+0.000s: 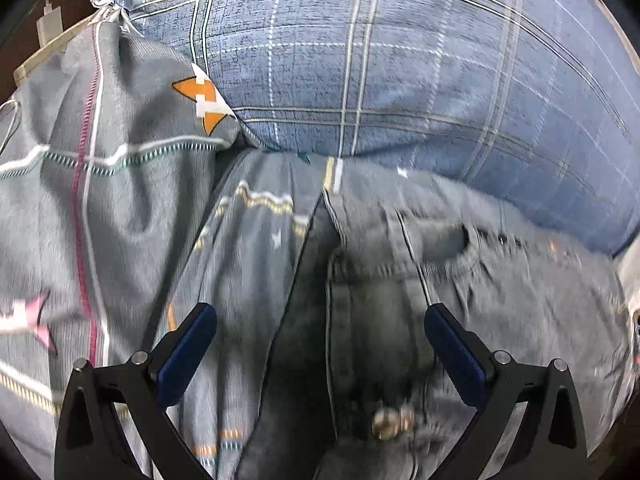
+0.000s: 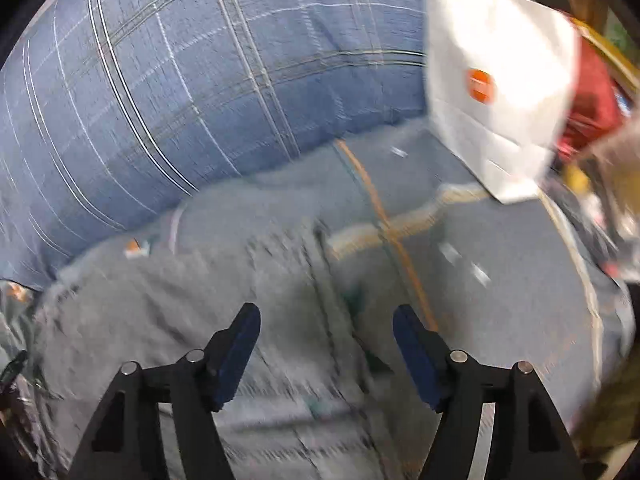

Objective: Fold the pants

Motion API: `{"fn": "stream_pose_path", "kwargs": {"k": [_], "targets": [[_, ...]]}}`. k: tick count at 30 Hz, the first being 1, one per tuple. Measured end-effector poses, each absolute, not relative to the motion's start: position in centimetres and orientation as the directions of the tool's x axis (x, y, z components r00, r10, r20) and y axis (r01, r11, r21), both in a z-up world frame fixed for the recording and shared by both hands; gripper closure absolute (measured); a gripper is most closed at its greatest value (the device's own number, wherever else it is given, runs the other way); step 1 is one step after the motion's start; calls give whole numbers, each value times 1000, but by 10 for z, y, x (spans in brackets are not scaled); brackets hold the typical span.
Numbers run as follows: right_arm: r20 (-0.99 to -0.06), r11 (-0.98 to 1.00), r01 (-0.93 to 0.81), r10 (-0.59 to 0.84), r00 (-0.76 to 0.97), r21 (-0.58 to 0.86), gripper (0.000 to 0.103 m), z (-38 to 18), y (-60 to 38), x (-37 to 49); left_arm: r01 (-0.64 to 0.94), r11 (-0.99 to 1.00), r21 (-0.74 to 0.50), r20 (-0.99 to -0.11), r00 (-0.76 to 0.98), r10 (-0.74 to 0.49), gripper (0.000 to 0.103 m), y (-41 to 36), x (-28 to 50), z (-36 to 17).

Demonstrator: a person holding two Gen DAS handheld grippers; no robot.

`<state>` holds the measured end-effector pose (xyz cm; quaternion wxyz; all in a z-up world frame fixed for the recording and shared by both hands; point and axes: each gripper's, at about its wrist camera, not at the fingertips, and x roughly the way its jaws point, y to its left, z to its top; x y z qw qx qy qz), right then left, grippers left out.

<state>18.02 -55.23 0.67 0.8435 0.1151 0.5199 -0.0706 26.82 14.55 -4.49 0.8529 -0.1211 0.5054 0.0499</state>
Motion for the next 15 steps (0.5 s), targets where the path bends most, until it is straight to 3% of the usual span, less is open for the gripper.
{"fn": "stream_pose_path", "kwargs": {"k": [5, 8, 10, 12, 15], "targets": [[-927, 971, 235, -38, 373, 54, 33, -33, -541, 232, -208, 947, -245, -882, 452, -129, 0, 155, 306, -55], [-941, 966, 254, -45, 334, 44, 51, -50, -540, 240, -227, 929, -292, -878, 448, -167, 0, 160, 321, -58], [-936, 971, 238, -64, 346, 21, 56, -49, -540, 240, -225, 928, -296, -880, 442, -173, 3, 161, 333, -62], [-937, 971, 240, -75, 340, 9, 71, -47, -542, 240, -219, 930, -295, -886, 427, -180, 19, 159, 343, -67], [-940, 974, 224, -90, 329, -14, 76, -48, -537, 245, -232, 911, -341, -899, 365, -243, 40, 157, 355, -84]]}}
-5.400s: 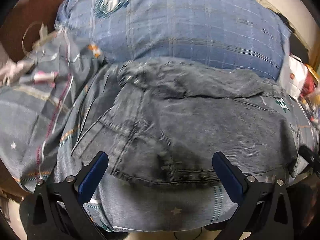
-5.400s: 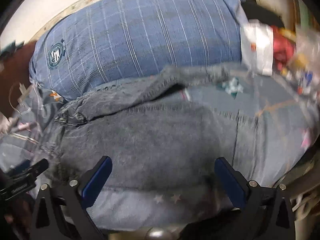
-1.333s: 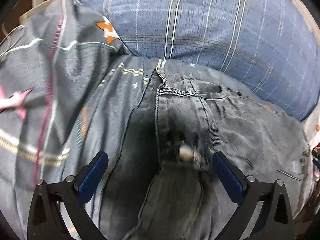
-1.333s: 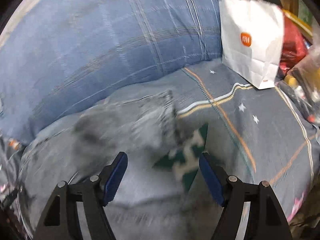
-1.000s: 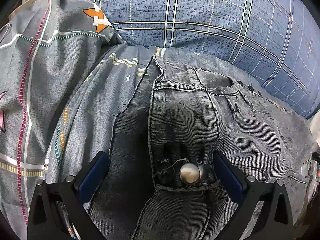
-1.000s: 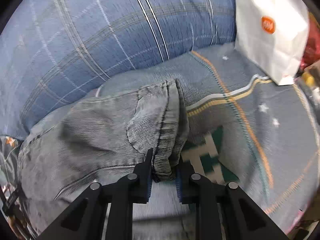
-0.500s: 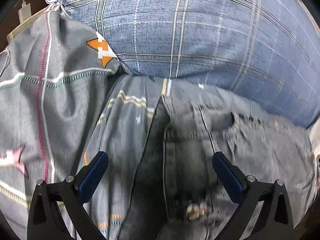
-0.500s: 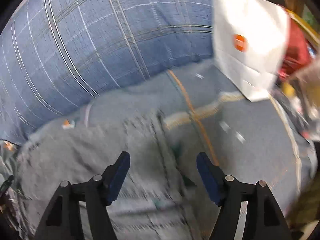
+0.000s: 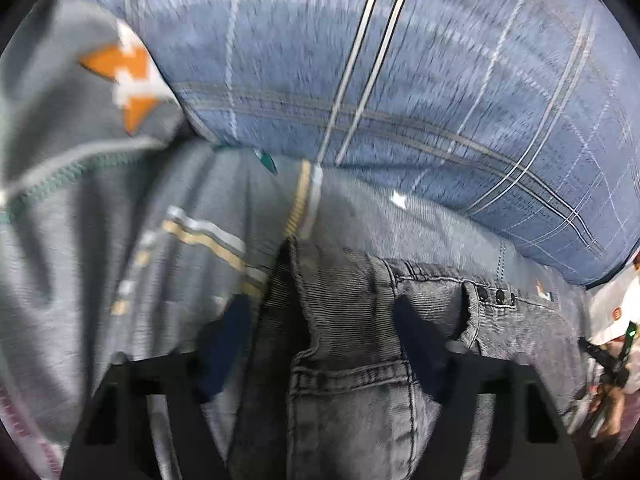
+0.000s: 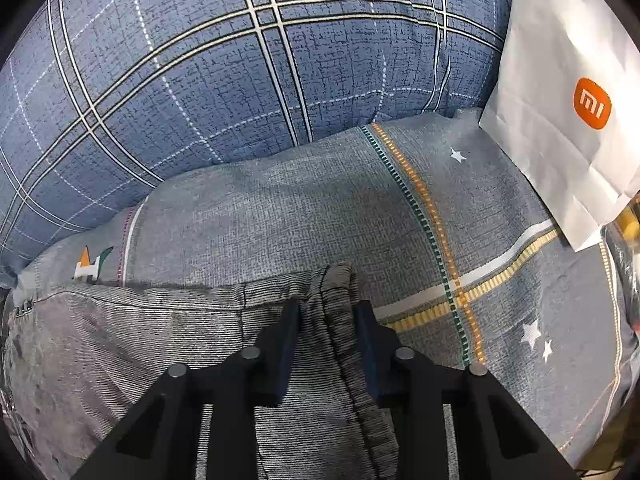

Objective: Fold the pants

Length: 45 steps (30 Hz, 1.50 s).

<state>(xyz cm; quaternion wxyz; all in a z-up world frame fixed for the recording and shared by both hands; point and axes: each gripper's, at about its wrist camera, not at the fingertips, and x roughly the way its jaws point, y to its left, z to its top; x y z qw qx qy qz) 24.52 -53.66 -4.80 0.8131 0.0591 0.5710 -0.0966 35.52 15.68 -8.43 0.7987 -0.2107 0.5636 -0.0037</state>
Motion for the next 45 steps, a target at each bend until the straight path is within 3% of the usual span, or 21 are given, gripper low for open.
{"fn": "stream_pose_path", "kwargs": {"k": [2, 4, 5, 6, 13, 17, 19, 21, 23, 24, 27, 31, 32, 33, 35, 36, 37, 38, 39, 45], "targets": [[-939, 976, 218, -97, 330, -24, 78, -48, -534, 248, -250, 908, -337, -907, 344, -242, 45, 156, 362, -92], [-937, 977, 211, -104, 334, -33, 80, -48, -530, 250, -247, 922, -298, -913, 356, -199, 62, 152, 366, -88], [-935, 978, 207, -107, 338, -37, 82, -49, -528, 253, -238, 931, -277, -917, 356, -181, 88, 151, 369, -86], [-932, 978, 204, -115, 344, -46, 83, -46, -526, 254, -233, 936, -264, -919, 355, -171, 100, 150, 371, -86], [-846, 971, 215, -198, 495, -102, 84, -2, -519, 246, -198, 965, -171, -866, 497, -52, 100, 135, 383, -43], [-923, 965, 228, -205, 326, -134, 63, -54, -526, 255, -183, 976, -118, -907, 419, -31, 98, 118, 397, -65], [-914, 966, 226, -203, 350, -128, 58, -56, -525, 246, -180, 981, -78, -932, 363, -8, 82, 113, 399, -82], [-913, 966, 241, -184, 364, -99, 43, -49, -528, 240, -170, 981, -97, -925, 378, -26, 66, 112, 395, -83], [-901, 966, 245, -177, 396, -82, 43, -35, -532, 238, -185, 972, -144, -915, 400, -60, 53, 117, 390, -76], [-893, 965, 254, -175, 415, -70, 42, -27, -534, 239, -196, 964, -180, -903, 421, -83, 52, 121, 389, -71], [-885, 958, 287, -136, 444, -3, 39, -20, -540, 251, -201, 949, -242, -883, 452, -129, 52, 127, 390, -62], [-903, 962, 269, -154, 401, -45, 39, -47, -531, 275, -199, 954, -225, -894, 432, -120, 52, 132, 389, -63], [-906, 962, 269, -150, 395, -42, 41, -54, -529, 277, -202, 956, -213, -898, 426, -110, 52, 131, 390, -67], [-910, 962, 270, -149, 386, -43, 58, -60, -528, 277, -207, 956, -206, -902, 419, -103, 52, 130, 389, -73], [-904, 965, 249, -177, 389, -82, 69, -66, -520, 280, -221, 956, -191, -912, 399, -90, 52, 124, 391, -81], [-904, 967, 243, -175, 389, -82, 81, -65, -517, 281, -219, 960, -173, -910, 409, -71, 57, 122, 390, -81], [-901, 966, 240, -188, 392, -97, 83, -63, -515, 281, -213, 965, -150, -911, 408, -51, 65, 120, 391, -80], [-896, 965, 237, -199, 398, -110, 84, -61, -511, 280, -206, 969, -136, -914, 404, -42, 90, 118, 393, -79], [-891, 965, 233, -206, 405, -117, 85, -57, -509, 279, -201, 969, -145, -917, 394, -56, 99, 118, 396, -79], [-860, 964, 237, -221, 461, -121, 87, -21, -504, 267, -194, 972, -131, -895, 445, -31, 100, 107, 399, -46]]}}
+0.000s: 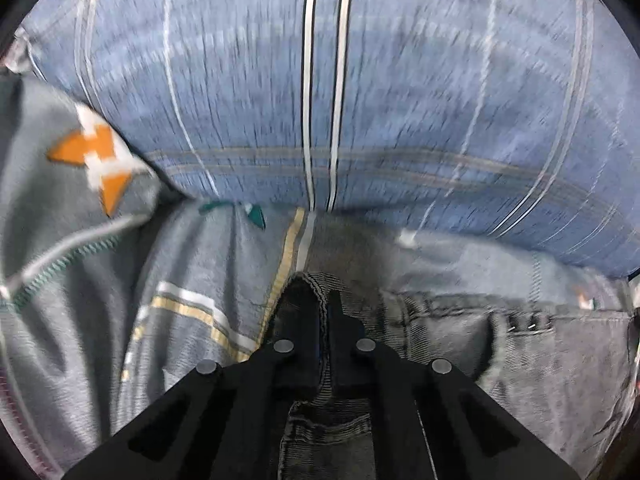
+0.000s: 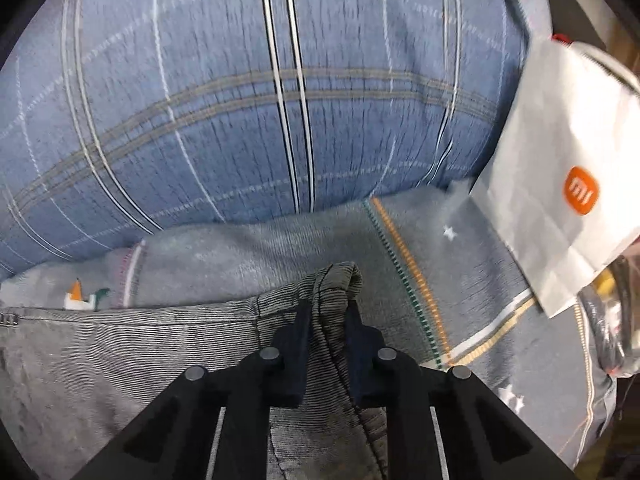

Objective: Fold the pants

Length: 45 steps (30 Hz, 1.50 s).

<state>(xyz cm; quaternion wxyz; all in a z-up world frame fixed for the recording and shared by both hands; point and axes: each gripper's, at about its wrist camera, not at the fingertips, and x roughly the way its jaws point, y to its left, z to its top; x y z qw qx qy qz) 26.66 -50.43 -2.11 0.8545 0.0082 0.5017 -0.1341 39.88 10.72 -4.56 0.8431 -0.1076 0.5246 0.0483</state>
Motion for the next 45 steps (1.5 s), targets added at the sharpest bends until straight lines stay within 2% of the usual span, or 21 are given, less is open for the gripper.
{"fn": "stream_pose_path", "kwargs": {"k": [5, 11, 15, 18, 20, 22, 23, 25, 26, 28, 29, 30, 31, 32, 33, 38, 45], "targets": [[-830, 964, 249, -210, 516, -89, 87, 13, -504, 242, -163, 976, -144, -848, 528, -37, 100, 105, 373, 4], [-760, 970, 241, -189, 622, -44, 87, 71, -497, 185, -116, 979, -169, -761, 646, -55, 100, 107, 307, 61], [-694, 975, 220, -143, 706, 23, 87, 106, -496, 97, -58, 979, -194, -681, 727, -92, 100, 118, 230, 85], [-686, 982, 180, -94, 722, 55, 86, 91, -496, 32, 3, 980, -200, -663, 736, -137, 100, 127, 157, 78], [-742, 984, 149, -25, 670, 102, 83, 53, -499, -12, 33, 980, -195, -712, 682, -164, 97, 132, 117, 47], [-858, 986, 102, 65, 509, 135, 59, -8, -499, -45, 73, 980, -187, -788, 585, -194, 96, 136, 90, 10], [-909, 988, 112, 52, 414, 107, 42, -39, -499, -63, 84, 981, -174, -823, 535, -192, 95, 138, 80, -8], [-932, 984, 151, 36, 362, 97, 42, -63, -506, -90, 57, 992, -113, -879, 460, -127, 95, 146, 64, -34], [-919, 975, 179, 55, 391, 134, 42, -59, -513, -99, 37, 994, -105, -884, 454, -110, 95, 152, 59, -36], [-875, 947, 237, 80, 477, 216, 40, -38, -529, -107, -4, 991, -131, -871, 479, -113, 91, 164, 57, -28], [-856, 930, 264, 92, 508, 256, 35, -28, -536, -104, -21, 990, -142, -861, 496, -113, 82, 167, 58, -20], [-842, 912, 284, 107, 529, 294, 32, -21, -541, -97, -29, 987, -161, -846, 518, -123, 66, 166, 61, -10], [-828, 897, 290, 133, 545, 335, 32, -16, -544, -86, -31, 984, -178, -834, 536, -133, 57, 164, 64, -5], [-819, 886, 287, 158, 551, 364, 32, -14, -544, -77, -36, 980, -197, -818, 556, -144, 43, 160, 67, 0], [-812, 870, 282, 199, 549, 404, 32, -16, -542, -59, -37, 975, -218, -806, 571, -158, 37, 155, 71, 3], [-830, 797, 381, 248, 500, 468, 32, -41, -535, -18, -125, 912, -391, -802, 533, -271, 37, 124, 74, -18], [-704, 652, 340, 440, 558, 677, 32, -49, -481, -64, -297, 795, -529, -790, 514, -334, 37, 113, 72, -52]]}}
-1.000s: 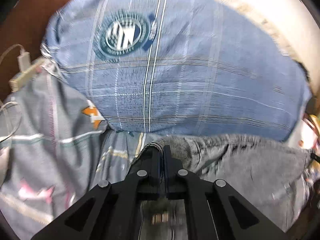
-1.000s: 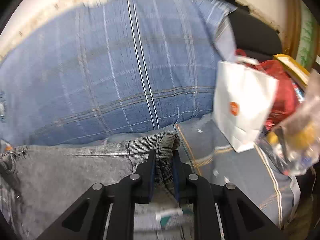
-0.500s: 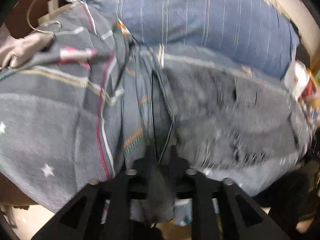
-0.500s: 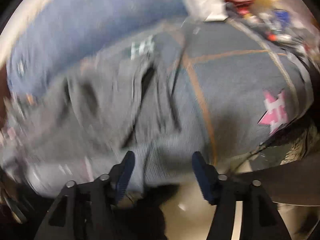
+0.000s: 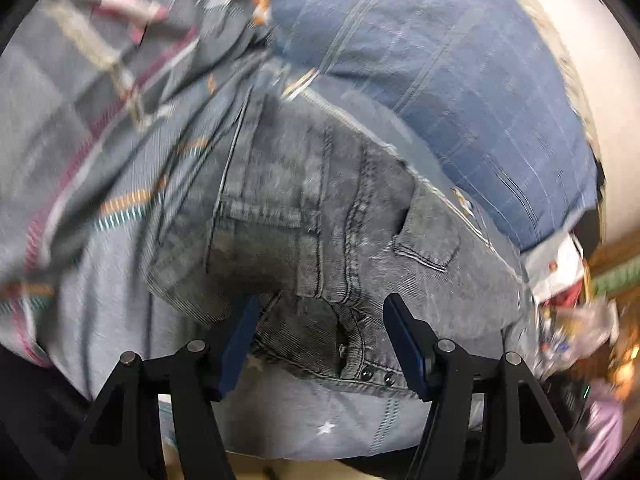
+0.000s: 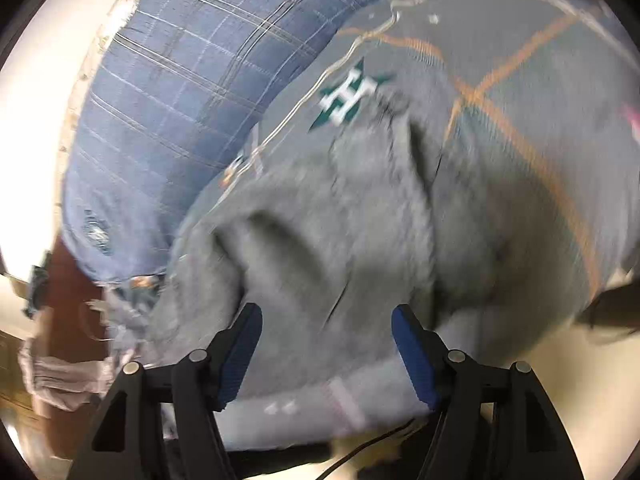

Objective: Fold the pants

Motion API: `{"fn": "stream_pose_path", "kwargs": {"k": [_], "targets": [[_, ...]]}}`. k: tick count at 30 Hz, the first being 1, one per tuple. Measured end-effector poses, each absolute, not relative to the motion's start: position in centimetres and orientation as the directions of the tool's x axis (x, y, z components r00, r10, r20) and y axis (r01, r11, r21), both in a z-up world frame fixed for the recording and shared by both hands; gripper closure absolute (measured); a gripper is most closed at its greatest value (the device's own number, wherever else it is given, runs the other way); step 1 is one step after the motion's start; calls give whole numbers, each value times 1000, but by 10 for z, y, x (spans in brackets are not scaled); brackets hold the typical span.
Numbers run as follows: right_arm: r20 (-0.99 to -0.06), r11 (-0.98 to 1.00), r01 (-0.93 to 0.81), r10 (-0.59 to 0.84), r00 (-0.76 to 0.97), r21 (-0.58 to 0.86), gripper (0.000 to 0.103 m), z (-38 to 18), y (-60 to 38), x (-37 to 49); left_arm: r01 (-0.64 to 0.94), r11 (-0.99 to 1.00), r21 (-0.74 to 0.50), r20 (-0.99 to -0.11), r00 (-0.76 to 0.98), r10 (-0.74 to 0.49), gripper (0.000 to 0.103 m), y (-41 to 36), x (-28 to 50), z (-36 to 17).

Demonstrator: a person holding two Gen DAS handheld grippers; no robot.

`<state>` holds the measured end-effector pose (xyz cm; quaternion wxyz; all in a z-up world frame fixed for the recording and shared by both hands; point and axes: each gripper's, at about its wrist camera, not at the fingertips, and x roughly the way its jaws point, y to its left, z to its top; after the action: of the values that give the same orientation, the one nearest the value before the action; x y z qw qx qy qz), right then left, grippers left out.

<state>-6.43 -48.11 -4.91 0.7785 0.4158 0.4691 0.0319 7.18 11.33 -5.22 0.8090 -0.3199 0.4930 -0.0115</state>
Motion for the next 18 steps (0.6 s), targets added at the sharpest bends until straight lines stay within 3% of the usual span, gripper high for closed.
{"fn": "stream_pose_path", "kwargs": {"k": [4, 11, 15, 18], "targets": [[-656, 561, 364, 506, 560, 744, 32, -69, -463, -67, -363, 746, -558, -793, 498, -351, 37, 113, 81, -69], [-591, 401, 440, 443, 674, 803, 32, -76, -481, -78, -482, 654, -583, -782, 550, -292, 39, 133, 90, -79], [-583, 335, 477, 450, 677, 813, 32, -84, -486, -75, -503, 649, -571, -795, 537, -283, 67, 137, 97, -83], [-601, 303, 520, 448, 662, 799, 32, -91, -484, -76, -510, 642, -572, -797, 531, -287, 72, 139, 100, -85]]}}
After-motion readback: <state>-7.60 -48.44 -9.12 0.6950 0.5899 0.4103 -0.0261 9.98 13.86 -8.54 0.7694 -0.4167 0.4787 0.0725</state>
